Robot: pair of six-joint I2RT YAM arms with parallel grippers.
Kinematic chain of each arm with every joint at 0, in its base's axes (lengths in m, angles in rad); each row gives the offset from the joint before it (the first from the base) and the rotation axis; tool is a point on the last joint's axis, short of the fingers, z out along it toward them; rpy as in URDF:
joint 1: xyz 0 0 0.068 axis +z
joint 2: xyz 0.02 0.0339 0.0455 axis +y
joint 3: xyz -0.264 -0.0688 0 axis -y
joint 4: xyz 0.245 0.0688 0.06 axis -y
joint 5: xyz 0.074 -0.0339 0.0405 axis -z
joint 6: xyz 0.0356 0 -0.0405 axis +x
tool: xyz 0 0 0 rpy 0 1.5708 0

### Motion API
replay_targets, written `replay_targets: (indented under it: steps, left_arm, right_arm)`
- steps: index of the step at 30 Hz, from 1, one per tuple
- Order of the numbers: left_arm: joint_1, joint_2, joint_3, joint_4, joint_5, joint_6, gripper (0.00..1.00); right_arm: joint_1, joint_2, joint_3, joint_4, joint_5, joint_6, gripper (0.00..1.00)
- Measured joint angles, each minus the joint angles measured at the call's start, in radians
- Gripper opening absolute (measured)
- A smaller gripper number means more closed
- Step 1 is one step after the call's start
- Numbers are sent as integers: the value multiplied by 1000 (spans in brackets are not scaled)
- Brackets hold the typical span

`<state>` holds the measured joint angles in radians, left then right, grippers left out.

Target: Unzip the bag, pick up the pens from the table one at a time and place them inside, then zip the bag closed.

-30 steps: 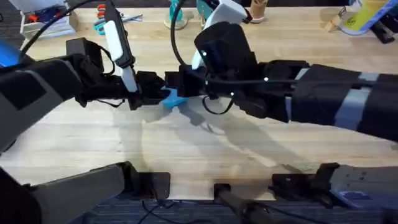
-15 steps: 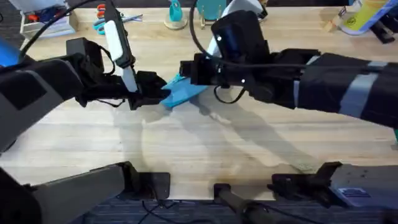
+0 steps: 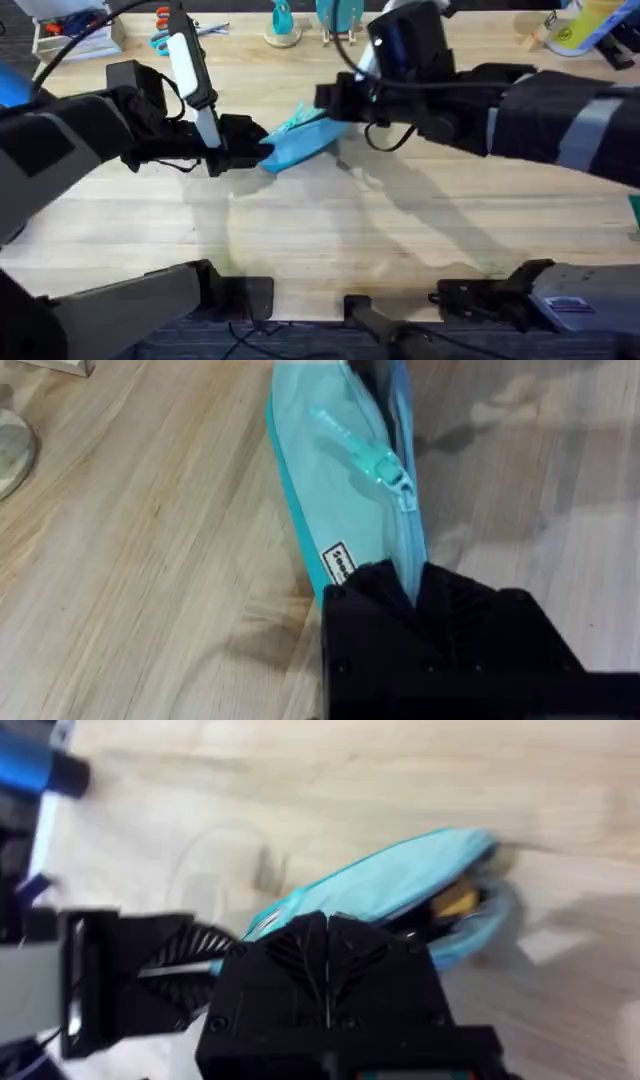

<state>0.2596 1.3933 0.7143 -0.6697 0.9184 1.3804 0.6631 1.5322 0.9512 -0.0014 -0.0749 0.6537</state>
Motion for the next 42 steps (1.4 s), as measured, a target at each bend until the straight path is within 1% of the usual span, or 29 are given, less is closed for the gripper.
replay_targets:
  steps: [15, 26, 27, 28, 30, 32, 34, 36, 42]
  left_arm:
    - [0, 0, 0, 0, -1, 0, 43]
    - [0, 0, 0, 0, -2, 0, 43]
    - [0, 0, 0, 0, -2, 0, 43]
    - [0, 0, 0, 0, -2, 0, 43]
    - [0, 0, 0, 0, -2, 0, 43]
    - [0, 0, 0, 0, -2, 0, 43]
    - [0, 0, 0, 0, -2, 0, 43]
    - [0, 0, 0, 0, -2, 0, 43]
    - [0, 0, 0, -3, -2, 0, 43]
  right_arm:
    - [-141, 0, 0, 0, 9, -58, 30]
    - [-151, -60, 0, -4, 11, -145, 33]
    - [-151, -63, 0, -5, 11, -146, 69]
    - [-151, -66, 0, -7, 8, -150, 162]
    - [-151, -70, 0, -7, -4, -154, 415]
    - [-151, -74, 0, -9, -23, -157, 698]
    - [-151, -84, 0, -14, -41, -162, 957]
    - [-151, -95, 0, -17, -55, -164, 993]
    - [-151, -124, 0, -45, -72, -164, 996]
